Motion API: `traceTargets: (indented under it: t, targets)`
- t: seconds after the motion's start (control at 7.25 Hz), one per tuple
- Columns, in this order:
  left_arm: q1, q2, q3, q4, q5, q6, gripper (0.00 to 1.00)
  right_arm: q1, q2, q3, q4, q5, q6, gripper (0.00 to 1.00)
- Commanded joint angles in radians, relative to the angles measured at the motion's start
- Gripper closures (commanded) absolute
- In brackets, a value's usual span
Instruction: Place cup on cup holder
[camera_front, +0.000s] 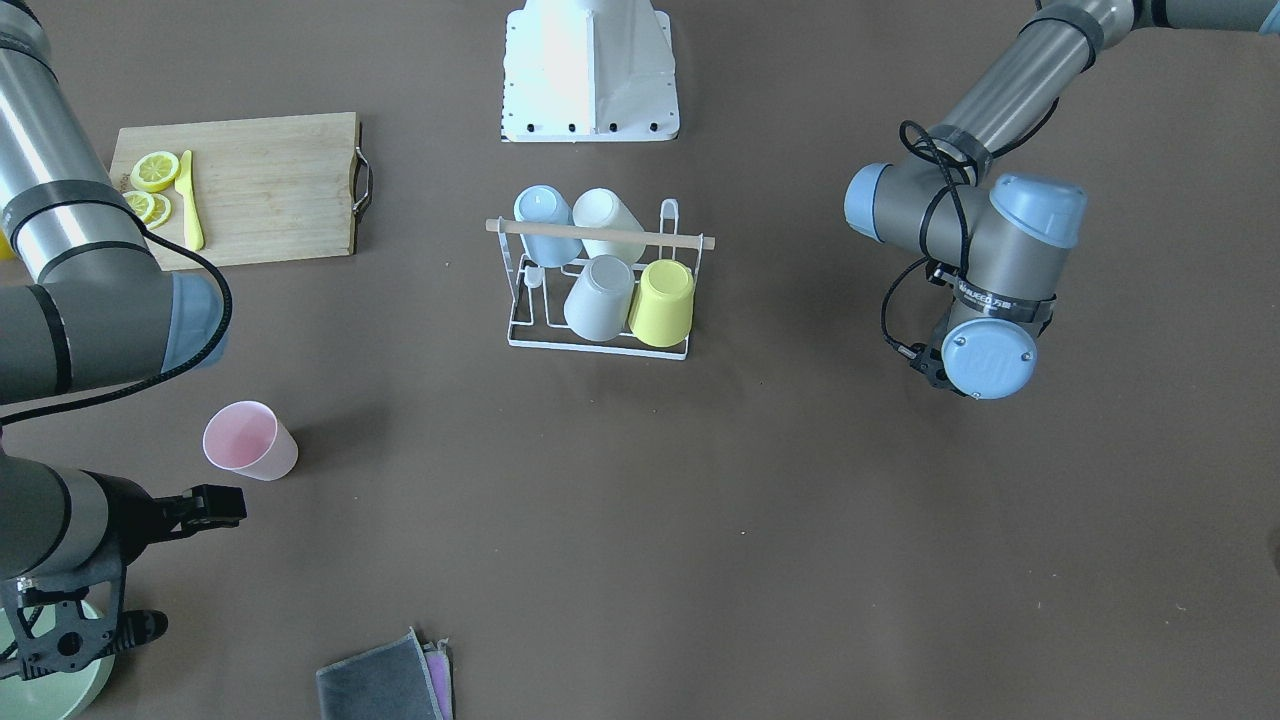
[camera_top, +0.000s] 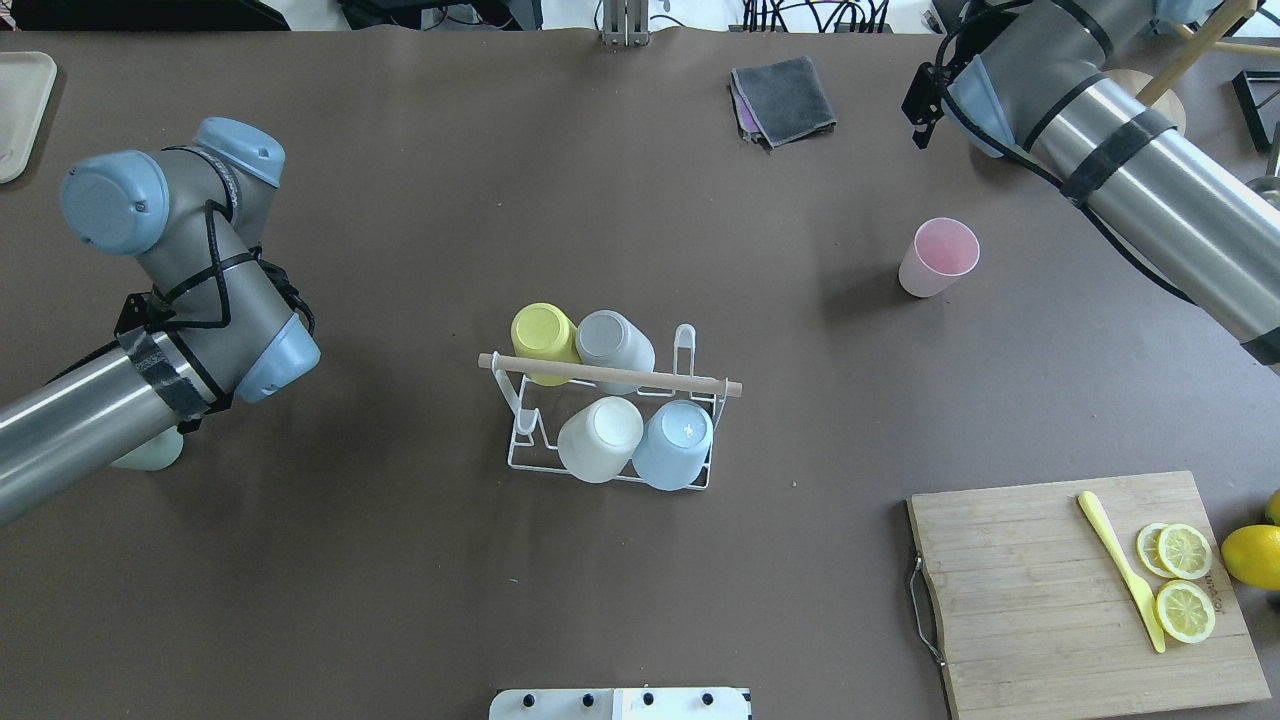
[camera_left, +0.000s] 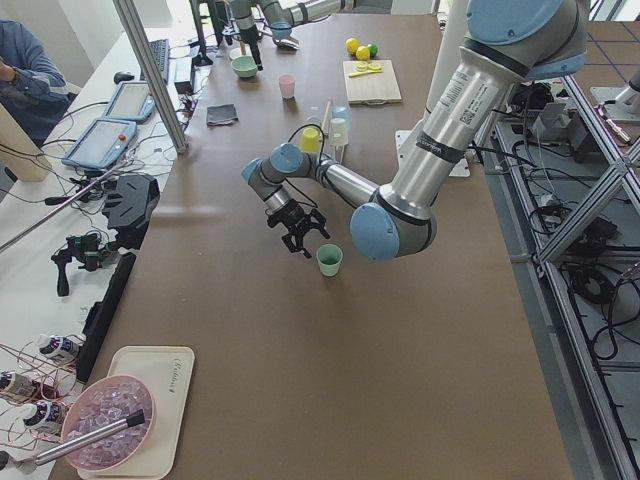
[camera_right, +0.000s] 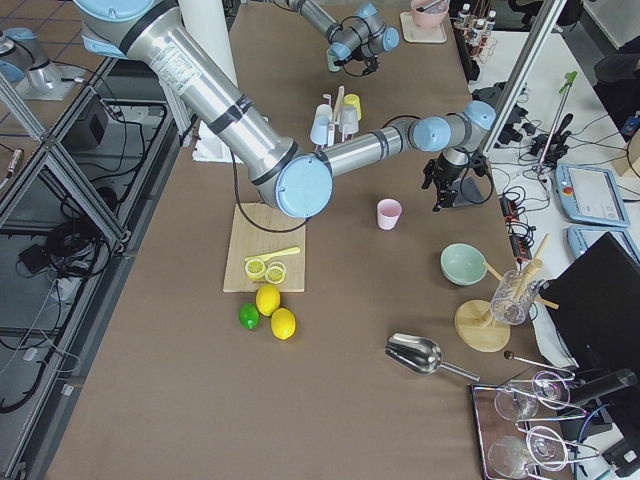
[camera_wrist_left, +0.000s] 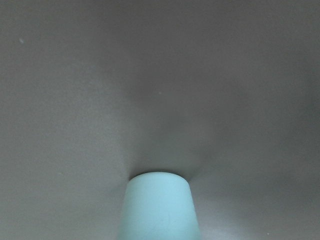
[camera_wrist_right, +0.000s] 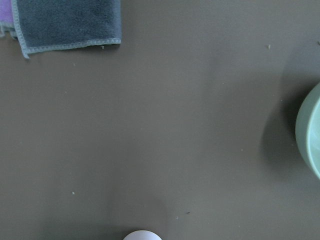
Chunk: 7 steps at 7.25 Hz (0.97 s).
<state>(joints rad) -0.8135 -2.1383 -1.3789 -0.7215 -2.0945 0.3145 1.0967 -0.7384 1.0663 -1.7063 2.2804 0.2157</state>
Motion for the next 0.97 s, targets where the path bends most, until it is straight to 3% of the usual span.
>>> traceTargets:
  t: [0.0,0.55,0.83]
  targets:
    - [0.011,-0.020,0.046,0.014,0.083,0.091,0.02,-0.023,0.072,-0.133,-0.034,0.027,-0.016,0.00]
    - [0.028,-0.020,0.070,0.042,0.074,0.094,0.02,-0.064,0.100,-0.210,-0.209,0.034,-0.191,0.00]
    - [0.036,-0.020,0.106,0.043,0.077,0.095,0.02,-0.067,0.132,-0.279,-0.222,0.065,-0.207,0.00]
